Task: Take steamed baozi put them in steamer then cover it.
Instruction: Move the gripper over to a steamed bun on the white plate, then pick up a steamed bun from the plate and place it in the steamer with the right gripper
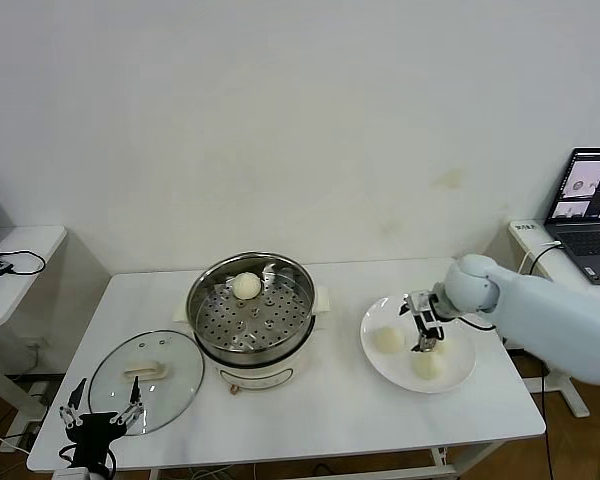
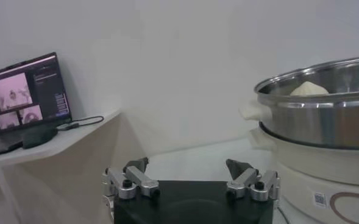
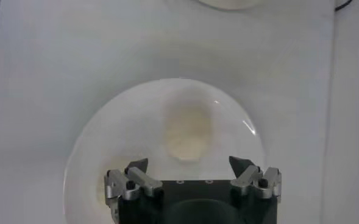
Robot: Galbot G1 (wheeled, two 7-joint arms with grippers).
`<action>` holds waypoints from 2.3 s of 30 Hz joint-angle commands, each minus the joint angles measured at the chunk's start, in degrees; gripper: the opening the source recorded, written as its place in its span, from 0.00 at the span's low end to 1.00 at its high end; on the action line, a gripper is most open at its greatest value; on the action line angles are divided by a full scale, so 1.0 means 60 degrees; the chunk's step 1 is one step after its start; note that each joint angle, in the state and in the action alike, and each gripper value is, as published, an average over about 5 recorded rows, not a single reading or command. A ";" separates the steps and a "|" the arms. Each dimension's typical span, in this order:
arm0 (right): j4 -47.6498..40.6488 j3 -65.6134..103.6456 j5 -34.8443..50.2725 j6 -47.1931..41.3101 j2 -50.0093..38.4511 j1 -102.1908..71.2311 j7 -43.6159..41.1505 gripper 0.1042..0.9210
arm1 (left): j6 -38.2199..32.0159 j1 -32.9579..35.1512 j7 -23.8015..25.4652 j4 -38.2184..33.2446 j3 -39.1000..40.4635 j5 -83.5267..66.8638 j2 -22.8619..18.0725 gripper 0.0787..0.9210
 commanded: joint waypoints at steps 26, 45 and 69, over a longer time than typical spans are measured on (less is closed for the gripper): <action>-0.1391 0.0492 -0.0755 -0.0035 0.1242 -0.0779 0.0274 0.72 | -0.0035 -0.0006 -0.0025 0.0097 -0.0077 -0.0033 -0.0040 0.88; -0.1271 0.0536 -0.0796 -0.0111 0.1165 -0.0818 0.0203 0.48 | -0.0039 0.0002 -0.0043 0.0082 -0.0068 -0.0035 -0.0047 0.88; 0.0951 -0.1746 0.2441 -0.0724 0.0703 0.5085 0.0432 0.49 | -0.0030 -0.0142 -0.0037 0.0060 0.0088 -0.0056 0.0065 0.88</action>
